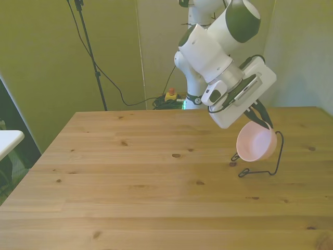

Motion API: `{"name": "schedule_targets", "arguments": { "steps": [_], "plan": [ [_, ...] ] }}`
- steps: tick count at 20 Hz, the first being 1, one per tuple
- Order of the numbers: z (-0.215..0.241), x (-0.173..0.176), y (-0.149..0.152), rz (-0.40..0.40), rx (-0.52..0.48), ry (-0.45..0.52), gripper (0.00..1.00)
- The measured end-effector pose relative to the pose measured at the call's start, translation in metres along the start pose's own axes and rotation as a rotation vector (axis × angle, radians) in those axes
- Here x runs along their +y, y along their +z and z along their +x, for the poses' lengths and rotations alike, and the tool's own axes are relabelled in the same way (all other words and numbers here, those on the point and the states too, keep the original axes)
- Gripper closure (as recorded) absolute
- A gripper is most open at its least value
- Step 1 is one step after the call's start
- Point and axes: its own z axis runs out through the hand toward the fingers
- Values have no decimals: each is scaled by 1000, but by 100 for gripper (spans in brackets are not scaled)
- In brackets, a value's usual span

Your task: Load the bowl

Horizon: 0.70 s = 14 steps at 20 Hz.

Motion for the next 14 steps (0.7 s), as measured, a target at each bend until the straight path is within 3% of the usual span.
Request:
{"name": "schedule_targets", "arguments": {
  "steps": [14],
  "plan": [
    [5,13,21,61,-47,-34,100]
  ]
}}
